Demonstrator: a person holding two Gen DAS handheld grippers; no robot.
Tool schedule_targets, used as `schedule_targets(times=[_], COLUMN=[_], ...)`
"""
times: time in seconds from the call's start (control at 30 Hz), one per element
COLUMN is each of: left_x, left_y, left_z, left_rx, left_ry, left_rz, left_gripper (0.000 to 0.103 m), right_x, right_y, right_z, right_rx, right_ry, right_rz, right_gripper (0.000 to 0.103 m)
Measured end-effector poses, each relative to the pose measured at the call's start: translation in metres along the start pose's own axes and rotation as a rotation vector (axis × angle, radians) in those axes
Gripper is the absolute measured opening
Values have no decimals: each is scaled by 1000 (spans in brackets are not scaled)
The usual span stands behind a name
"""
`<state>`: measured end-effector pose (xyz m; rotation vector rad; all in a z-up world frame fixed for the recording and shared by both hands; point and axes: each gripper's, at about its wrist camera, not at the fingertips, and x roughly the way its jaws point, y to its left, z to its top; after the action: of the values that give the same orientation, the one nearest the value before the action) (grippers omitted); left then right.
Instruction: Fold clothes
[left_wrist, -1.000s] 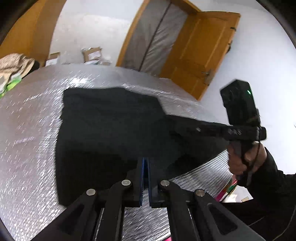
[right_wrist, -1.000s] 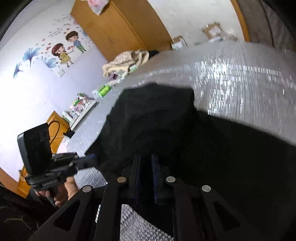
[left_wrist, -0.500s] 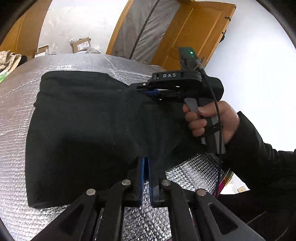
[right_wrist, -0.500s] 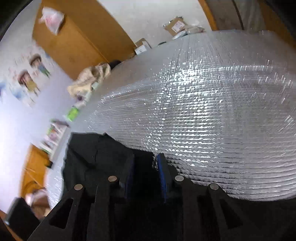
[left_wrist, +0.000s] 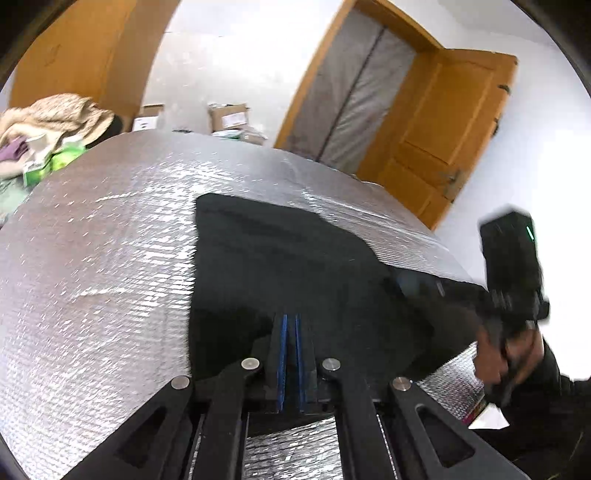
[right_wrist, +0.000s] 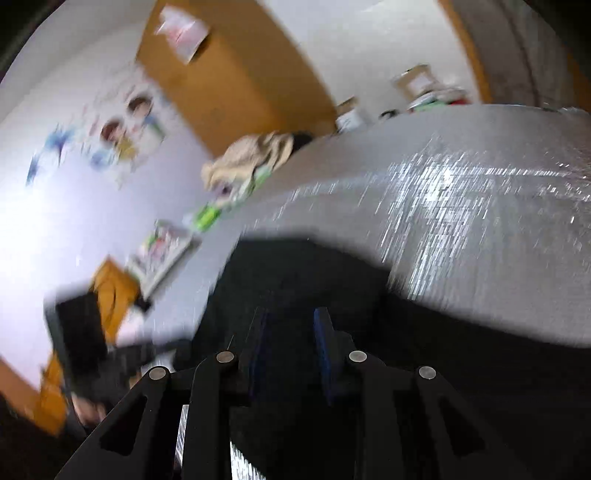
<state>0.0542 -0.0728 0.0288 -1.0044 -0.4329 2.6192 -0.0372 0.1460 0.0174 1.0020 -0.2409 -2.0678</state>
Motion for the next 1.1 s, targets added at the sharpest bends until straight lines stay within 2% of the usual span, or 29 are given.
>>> schedule_targets(times=[0.07, 0.17, 0.3, 0.47, 0.63, 0.7, 0.83, 0.9, 1.0, 1.1], left_x=[5, 11, 5, 0, -5, -8, -5, -1, 3, 5], left_y=[9, 15, 16, 27, 22, 20, 21, 23, 23, 29], left_z=[-4, -11, -14, -27, -28, -24, -16, -11, -12, -18], left_rx=[-14, -25, -30, -72, -63, -49, -54, -62, -59, -75], left_ry=[21, 65, 46, 44, 48, 33, 3, -2, 9, 32], left_rz=[4, 23, 28, 14, 33, 43, 41, 44, 51, 52], left_gripper=[3, 3, 3, 3, 3, 3, 3, 3, 3, 3], right_x=[-1, -3, -10, -2, 0, -5, -24, -17, 10, 51], right_y=[3, 1, 9, 9, 22, 27, 36, 45, 65, 59], right_z=[-15, -29, -27, -45, -43, -36, -2, 12, 23, 22], right_rx=[-25, -69, -129, -214, -273, -291, -274, -287, -343, -342], right_ry=[23, 37, 32, 129, 159, 138, -16, -50, -38, 74], right_rz=[16, -8, -33, -68, -114, -127, -112, -101, -90, -160], right_gripper=[25, 24, 26, 26, 27, 26, 26, 26, 26, 26])
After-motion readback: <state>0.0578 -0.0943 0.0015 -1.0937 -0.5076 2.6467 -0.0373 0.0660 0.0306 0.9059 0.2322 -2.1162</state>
